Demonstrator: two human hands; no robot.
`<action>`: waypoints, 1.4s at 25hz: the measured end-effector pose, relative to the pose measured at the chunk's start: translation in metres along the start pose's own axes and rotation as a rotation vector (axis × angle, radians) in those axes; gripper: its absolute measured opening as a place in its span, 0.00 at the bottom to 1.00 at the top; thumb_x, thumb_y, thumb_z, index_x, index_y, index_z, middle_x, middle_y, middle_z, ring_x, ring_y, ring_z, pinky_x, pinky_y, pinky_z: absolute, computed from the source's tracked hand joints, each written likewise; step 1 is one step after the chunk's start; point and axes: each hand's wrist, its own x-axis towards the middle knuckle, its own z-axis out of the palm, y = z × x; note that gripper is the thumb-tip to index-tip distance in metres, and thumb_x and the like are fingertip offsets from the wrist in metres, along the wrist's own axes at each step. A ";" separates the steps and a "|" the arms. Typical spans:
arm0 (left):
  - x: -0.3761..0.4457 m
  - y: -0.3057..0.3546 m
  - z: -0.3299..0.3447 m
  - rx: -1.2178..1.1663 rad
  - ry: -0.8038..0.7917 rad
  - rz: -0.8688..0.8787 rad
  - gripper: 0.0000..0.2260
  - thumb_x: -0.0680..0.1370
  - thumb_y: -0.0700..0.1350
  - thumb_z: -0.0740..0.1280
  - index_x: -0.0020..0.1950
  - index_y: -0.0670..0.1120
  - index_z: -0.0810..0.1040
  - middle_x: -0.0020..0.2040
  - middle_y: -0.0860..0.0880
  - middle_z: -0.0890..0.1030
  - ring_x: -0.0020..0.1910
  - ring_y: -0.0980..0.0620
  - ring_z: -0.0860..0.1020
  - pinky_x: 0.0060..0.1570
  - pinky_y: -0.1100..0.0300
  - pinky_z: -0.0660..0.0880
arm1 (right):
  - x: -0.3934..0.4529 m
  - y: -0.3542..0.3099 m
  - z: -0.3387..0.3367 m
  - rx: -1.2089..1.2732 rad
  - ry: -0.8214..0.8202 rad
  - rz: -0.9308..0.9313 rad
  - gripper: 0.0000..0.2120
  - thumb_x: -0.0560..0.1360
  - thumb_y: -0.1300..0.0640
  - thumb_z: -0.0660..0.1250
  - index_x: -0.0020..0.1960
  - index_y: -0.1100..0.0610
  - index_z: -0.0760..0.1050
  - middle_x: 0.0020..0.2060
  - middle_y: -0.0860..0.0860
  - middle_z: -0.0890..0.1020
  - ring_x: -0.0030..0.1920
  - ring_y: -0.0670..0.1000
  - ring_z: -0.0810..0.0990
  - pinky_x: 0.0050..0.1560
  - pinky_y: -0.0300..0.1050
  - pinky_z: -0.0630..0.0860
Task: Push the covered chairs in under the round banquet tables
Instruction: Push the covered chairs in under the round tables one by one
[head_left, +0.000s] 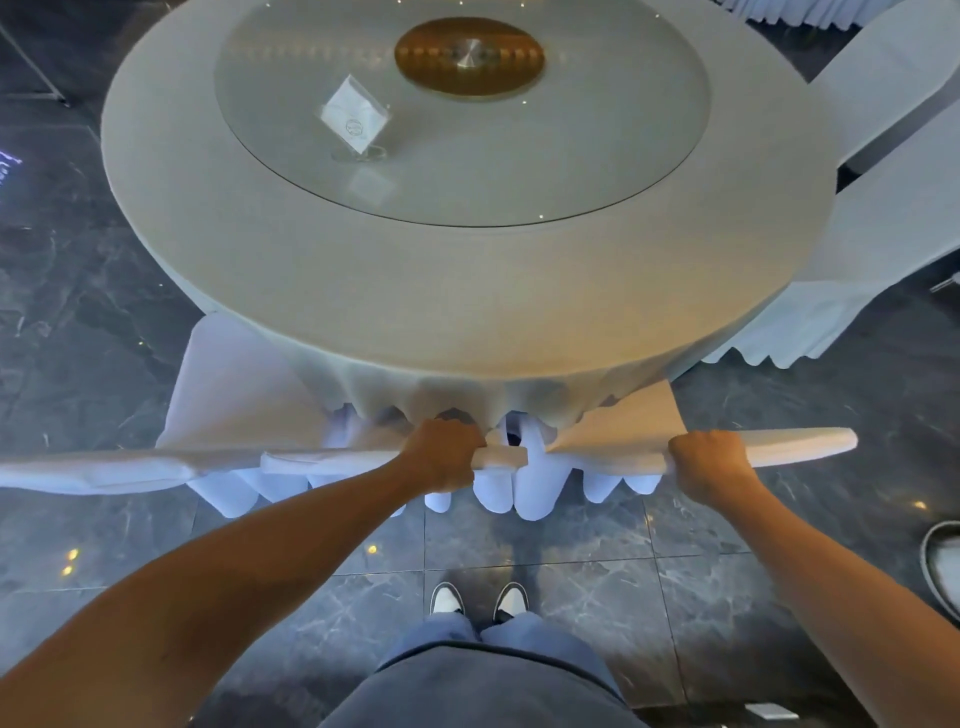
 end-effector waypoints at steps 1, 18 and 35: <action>0.000 -0.001 0.001 -0.013 -0.010 -0.011 0.11 0.73 0.43 0.66 0.54 0.53 0.79 0.45 0.50 0.81 0.38 0.49 0.74 0.30 0.61 0.63 | 0.001 -0.001 -0.003 -0.015 0.007 0.001 0.08 0.75 0.55 0.62 0.53 0.50 0.77 0.46 0.46 0.82 0.48 0.50 0.82 0.42 0.41 0.70; 0.000 -0.014 0.000 -0.005 0.031 0.068 0.05 0.69 0.41 0.66 0.42 0.50 0.76 0.32 0.54 0.73 0.32 0.52 0.71 0.29 0.60 0.60 | 0.013 -0.053 -0.040 0.024 0.074 -0.118 0.11 0.74 0.55 0.64 0.56 0.53 0.77 0.48 0.49 0.82 0.49 0.51 0.81 0.46 0.42 0.73; 0.007 -0.017 0.016 0.037 0.074 0.052 0.09 0.68 0.43 0.66 0.45 0.52 0.80 0.38 0.52 0.79 0.38 0.49 0.79 0.30 0.59 0.63 | 0.003 -0.038 -0.026 -0.015 0.077 -0.086 0.12 0.76 0.54 0.62 0.57 0.52 0.77 0.50 0.48 0.82 0.51 0.51 0.82 0.47 0.42 0.74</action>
